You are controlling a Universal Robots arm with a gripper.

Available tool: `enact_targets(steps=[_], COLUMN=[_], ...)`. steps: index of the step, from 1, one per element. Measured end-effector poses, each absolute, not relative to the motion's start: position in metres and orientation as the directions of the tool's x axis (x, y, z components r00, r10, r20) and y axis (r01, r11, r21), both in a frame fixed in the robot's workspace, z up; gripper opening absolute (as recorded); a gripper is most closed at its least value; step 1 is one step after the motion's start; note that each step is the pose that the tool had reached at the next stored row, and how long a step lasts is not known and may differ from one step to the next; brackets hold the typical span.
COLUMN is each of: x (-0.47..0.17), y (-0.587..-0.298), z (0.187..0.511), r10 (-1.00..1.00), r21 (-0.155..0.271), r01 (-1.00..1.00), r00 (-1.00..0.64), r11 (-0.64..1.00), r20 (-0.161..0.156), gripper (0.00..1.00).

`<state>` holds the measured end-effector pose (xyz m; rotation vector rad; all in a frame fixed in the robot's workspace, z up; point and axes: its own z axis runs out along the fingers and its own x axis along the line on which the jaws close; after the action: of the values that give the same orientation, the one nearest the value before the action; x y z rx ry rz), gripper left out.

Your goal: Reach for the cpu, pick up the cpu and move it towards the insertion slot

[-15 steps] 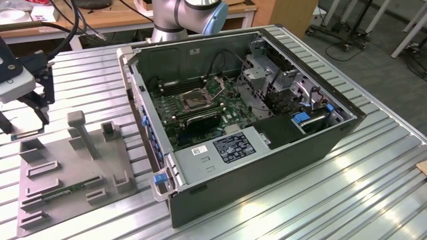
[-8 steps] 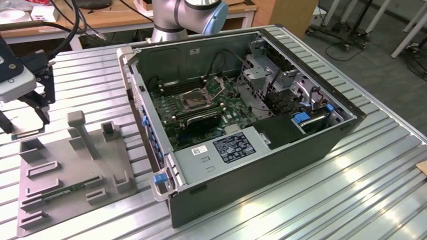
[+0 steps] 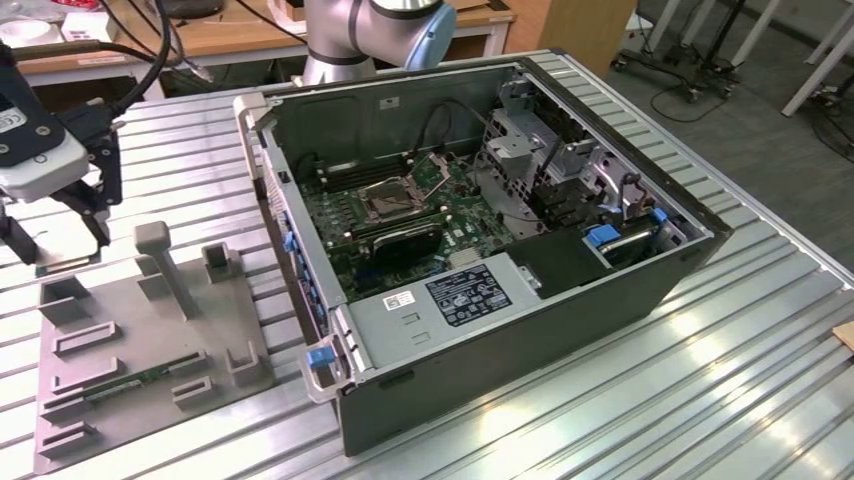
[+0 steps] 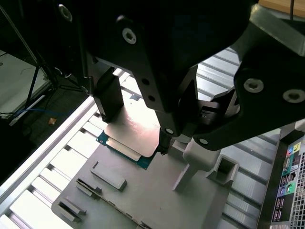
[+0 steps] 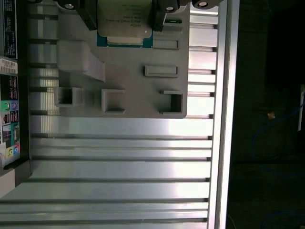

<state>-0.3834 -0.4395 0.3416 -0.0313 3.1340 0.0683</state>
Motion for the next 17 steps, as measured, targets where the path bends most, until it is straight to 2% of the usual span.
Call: enact_targets(steps=[17], x=[-0.367], y=[-0.439], z=[0.342], r10=[-0.020], r21=[0.043], r01=[-0.020], r00=[-1.000], r11=[0.999], r20=[-0.007], gripper=[0.54])
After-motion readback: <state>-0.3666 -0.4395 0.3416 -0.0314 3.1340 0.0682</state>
